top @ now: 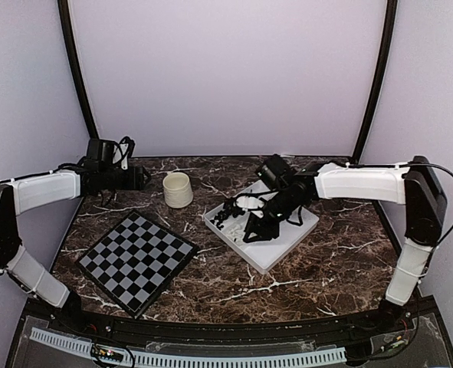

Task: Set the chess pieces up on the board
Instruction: Adjust the storage box at the center of the board.

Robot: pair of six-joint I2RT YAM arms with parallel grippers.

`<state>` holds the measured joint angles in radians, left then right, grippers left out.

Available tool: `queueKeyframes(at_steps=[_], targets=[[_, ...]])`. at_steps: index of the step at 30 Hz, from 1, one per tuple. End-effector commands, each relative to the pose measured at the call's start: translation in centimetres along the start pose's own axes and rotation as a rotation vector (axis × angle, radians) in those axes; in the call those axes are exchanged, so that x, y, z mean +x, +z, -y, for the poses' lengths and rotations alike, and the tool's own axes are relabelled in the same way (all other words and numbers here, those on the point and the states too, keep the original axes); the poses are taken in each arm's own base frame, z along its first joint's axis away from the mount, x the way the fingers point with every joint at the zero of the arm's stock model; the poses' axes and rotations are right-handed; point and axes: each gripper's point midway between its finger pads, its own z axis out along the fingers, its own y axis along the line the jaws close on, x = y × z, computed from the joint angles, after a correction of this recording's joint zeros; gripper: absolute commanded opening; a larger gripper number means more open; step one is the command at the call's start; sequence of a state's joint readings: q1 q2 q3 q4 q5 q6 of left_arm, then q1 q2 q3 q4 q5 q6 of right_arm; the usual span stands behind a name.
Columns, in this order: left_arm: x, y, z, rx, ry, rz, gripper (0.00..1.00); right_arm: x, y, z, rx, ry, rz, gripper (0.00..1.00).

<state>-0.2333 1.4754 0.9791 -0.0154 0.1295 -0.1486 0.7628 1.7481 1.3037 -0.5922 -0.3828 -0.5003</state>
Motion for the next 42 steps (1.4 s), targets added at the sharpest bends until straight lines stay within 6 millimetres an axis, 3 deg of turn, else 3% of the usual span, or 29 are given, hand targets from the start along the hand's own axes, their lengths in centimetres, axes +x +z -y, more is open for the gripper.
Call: queueKeyframes(at_steps=[1, 7, 14, 23, 34, 38, 39, 40, 41, 42], targets=[[0.1, 0.4, 1.2, 0.060, -0.020, -0.032, 0.65, -0.4, 3.8, -3.2, -0.069, -0.068, -0.102, 0.30], [1.1, 1.5, 3.2, 0.120, 0.020, -0.084, 0.61, 0.3, 7.2, -5.9, -0.072, -0.129, -0.167, 0.25], [1.1, 1.5, 3.3, 0.119, 0.025, -0.083, 0.61, 2.8, 8.0, -4.5, 0.018, -0.059, -0.244, 0.14], [0.9, 1.4, 4.1, 0.163, 0.028, -0.073, 0.61, 5.9, 6.0, -0.7, 0.109, 0.063, -0.267, 0.10], [1.2, 2.7, 12.3, 0.247, 0.116, -0.084, 0.55, 11.1, 1.9, 3.4, 0.201, 0.217, -0.266, 0.09], [1.4, 5.5, 14.4, 0.208, 0.056, -0.110, 0.43, 12.0, 0.9, 3.0, 0.183, 0.228, -0.247, 0.10], [2.4, 6.8, 14.7, 0.192, 0.031, -0.138, 0.35, 12.0, 0.8, 2.4, 0.163, 0.222, -0.239, 0.11], [1.8, 7.3, 15.4, 0.197, 0.021, -0.130, 0.30, 11.9, 0.5, 1.7, 0.135, 0.216, -0.226, 0.12], [3.1, 8.7, 15.9, 0.192, 0.011, -0.166, 0.22, 11.6, 0.2, 1.0, 0.104, 0.201, -0.210, 0.13], [2.3, 9.2, 16.7, 0.201, 0.008, -0.156, 0.18, 11.2, -0.3, 0.0, 0.067, 0.191, -0.189, 0.14]])
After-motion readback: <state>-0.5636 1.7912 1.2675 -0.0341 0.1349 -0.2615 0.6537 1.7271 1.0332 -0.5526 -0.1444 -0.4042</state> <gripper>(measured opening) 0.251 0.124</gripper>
